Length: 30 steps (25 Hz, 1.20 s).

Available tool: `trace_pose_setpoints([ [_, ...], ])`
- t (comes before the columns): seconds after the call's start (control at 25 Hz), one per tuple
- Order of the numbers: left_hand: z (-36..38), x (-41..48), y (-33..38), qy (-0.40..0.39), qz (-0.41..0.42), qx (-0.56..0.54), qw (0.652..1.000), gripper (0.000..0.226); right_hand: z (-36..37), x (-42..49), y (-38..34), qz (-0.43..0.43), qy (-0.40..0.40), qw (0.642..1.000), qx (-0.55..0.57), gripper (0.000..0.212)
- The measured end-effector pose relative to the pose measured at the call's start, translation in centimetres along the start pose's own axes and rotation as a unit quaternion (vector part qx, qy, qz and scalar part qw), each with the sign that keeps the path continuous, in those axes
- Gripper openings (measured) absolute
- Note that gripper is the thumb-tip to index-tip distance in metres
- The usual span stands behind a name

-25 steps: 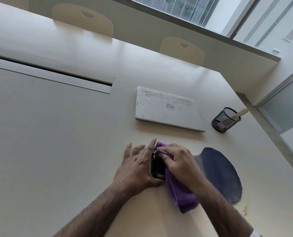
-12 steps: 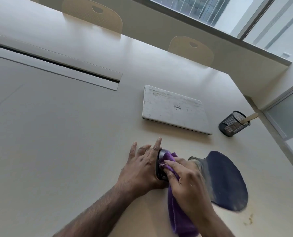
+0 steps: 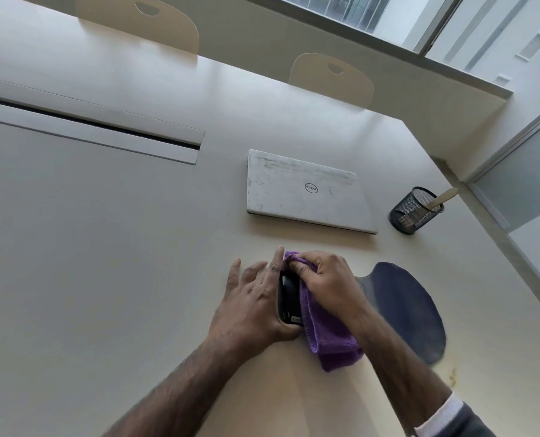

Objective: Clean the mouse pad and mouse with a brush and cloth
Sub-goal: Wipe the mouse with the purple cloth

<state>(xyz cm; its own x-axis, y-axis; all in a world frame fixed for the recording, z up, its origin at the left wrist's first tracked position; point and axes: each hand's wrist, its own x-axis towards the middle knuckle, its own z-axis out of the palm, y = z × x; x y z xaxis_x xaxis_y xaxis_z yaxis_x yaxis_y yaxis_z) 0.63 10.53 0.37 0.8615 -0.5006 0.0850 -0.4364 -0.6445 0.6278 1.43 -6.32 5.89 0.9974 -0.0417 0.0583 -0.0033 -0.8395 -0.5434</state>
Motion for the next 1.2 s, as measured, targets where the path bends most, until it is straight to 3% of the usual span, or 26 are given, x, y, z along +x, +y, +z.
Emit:
trace_pose_setpoints([
  [0.2, 0.1, -0.1, -0.2, 0.002, 0.002, 0.000, 1.000, 0.131, 0.7, -2.2, -0.3, 0.012, 0.052, 0.997, -0.064, 0.019],
  [0.4, 0.4, 0.0, -0.5, 0.009, 0.003, 0.003, 1.000, 0.130, 0.6, -6.7, -0.3, 0.026, 0.074, 0.995, -0.056, 0.019],
  [0.52, 0.4, 0.1, -0.5, 0.007, -0.002, 0.003, 1.000, 0.131, 0.5, -9.4, -1.0, 0.010, 0.046, 0.995, -0.088, 0.031],
  [0.72, 0.4, 0.2, -0.4, 0.002, -0.007, -0.001, 1.000, 0.132, -0.6, -6.5, -2.5, -0.029, 0.046, 0.992, -0.117, 0.027],
  [0.96, -0.1, 0.1, -0.1, -0.012, -0.013, -0.026, 0.999, 0.139, 1.0, -1.1, -3.9, -0.009, -0.032, 0.975, -0.221, 0.025],
  [1.2, 0.0, 0.4, -0.4, -0.019, -0.001, -0.011, 1.000, 0.140, -0.9, -1.7, -3.6, -0.041, -0.085, 0.983, -0.158, 0.022],
])
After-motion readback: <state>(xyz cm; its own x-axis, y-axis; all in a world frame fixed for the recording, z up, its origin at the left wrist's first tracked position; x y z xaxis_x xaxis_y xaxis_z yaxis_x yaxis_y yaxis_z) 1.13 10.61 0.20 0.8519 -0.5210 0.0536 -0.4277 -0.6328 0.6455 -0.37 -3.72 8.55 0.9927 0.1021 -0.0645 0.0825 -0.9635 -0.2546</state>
